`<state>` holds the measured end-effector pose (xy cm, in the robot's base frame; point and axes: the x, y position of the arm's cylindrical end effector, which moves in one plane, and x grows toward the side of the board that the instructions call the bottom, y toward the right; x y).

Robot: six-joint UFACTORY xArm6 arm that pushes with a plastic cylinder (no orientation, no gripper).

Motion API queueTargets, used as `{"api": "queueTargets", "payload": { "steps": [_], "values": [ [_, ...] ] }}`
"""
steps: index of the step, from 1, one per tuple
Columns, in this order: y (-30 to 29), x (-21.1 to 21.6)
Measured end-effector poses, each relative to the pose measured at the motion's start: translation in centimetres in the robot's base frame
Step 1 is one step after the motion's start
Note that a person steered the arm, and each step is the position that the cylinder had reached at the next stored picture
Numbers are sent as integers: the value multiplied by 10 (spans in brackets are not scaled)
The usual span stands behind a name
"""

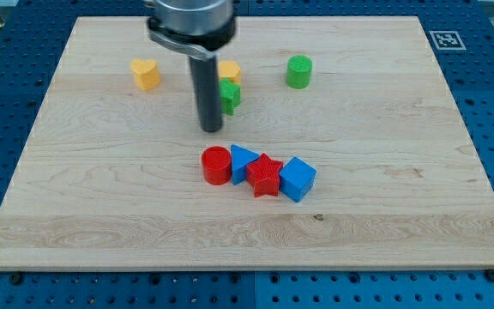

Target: Move the green star to the right of the yellow heart

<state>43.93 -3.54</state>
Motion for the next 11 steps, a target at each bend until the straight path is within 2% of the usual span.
{"api": "queueTargets", "payload": {
  "steps": [1,2,4,6,11],
  "values": [
    [55,-5],
    [82,-21],
    [15,-30],
    [-23,-59],
    [-49,-64]
  ]
}}
